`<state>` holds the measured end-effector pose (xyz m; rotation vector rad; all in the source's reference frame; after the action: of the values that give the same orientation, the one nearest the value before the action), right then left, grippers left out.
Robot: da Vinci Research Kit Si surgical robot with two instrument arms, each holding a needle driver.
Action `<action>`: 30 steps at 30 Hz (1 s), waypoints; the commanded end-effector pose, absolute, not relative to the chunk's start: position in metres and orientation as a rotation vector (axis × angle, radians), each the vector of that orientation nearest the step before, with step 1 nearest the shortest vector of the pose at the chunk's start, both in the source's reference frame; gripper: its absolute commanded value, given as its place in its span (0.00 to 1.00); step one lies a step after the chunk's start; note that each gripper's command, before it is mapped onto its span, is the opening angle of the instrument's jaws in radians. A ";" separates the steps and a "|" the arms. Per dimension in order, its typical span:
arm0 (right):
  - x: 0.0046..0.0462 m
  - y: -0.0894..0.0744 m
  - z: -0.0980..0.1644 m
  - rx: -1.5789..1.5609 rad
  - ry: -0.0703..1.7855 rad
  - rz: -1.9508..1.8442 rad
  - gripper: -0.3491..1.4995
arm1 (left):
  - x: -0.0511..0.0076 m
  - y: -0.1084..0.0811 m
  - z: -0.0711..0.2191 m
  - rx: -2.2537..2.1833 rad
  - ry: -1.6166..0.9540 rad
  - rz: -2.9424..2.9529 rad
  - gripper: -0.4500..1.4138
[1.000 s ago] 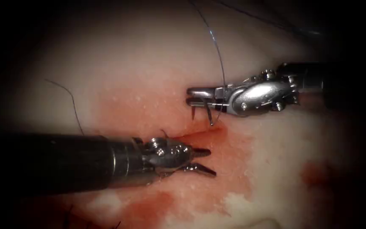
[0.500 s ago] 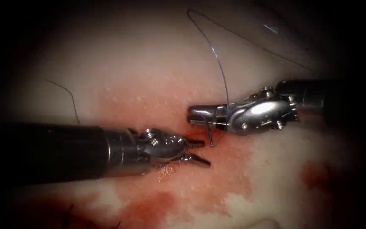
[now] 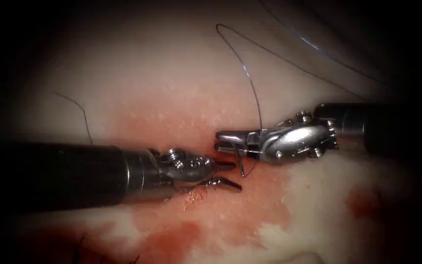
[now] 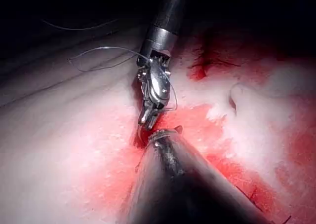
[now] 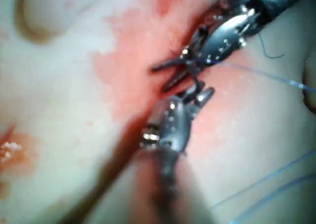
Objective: Wound Closure
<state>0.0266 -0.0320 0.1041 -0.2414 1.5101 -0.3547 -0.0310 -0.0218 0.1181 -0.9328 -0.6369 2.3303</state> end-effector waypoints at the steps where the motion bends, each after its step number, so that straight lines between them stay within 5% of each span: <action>1: 0.0274 -0.032 0.105 -0.233 1.510 -0.358 0.00 | -0.0315 -0.022 0.119 -0.933 -0.637 2.330 0.44; 30: 0.0272 -0.030 0.103 -0.109 1.480 -0.193 0.00 | -0.0319 -0.023 0.120 -0.925 -0.630 2.340 0.44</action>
<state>0.0263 -0.0303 0.1024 -0.1091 1.4781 -0.1892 -0.0313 -0.0225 0.1193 -0.9248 -0.6291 2.3402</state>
